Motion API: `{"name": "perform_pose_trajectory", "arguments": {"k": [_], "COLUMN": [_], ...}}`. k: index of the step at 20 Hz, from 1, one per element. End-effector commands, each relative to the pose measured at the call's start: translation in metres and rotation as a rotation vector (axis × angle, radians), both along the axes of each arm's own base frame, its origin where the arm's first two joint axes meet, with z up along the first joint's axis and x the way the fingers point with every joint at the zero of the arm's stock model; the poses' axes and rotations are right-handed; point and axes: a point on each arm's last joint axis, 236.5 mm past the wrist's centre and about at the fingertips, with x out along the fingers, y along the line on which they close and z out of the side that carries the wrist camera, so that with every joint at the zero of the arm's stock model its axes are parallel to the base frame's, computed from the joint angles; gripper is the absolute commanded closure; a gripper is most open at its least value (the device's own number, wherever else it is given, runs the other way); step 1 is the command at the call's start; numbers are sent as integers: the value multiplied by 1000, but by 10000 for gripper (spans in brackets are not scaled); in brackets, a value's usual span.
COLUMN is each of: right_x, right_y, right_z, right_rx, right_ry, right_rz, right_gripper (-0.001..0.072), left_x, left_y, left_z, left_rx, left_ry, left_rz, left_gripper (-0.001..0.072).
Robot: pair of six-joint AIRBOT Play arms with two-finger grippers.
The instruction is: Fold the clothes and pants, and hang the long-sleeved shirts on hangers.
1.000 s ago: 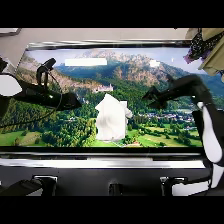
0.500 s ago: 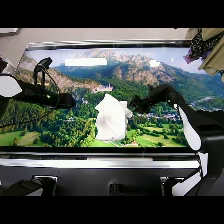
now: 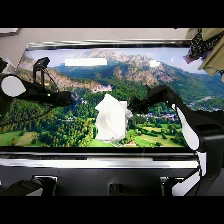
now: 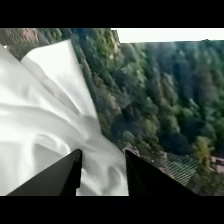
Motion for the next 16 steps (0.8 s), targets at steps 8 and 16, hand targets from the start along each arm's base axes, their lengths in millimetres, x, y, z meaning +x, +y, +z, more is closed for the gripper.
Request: {"name": "perform_pose_trajectory", "arguments": {"k": [8,16], "right_x": [-24,-44], "right_y": [4,-2], "right_z": [2,26], "right_rx": [17,-3], "right_ry": [59,74], "right_rz": [87,163], "right_gripper": [671,671], "left_x": [54,92], "left_y": [-8,-70], "left_z": [-68,-164], "left_rx": [-113,-369], "left_ry": [97,214], "left_rz": [113,98], "left_gripper": [129,257]}}
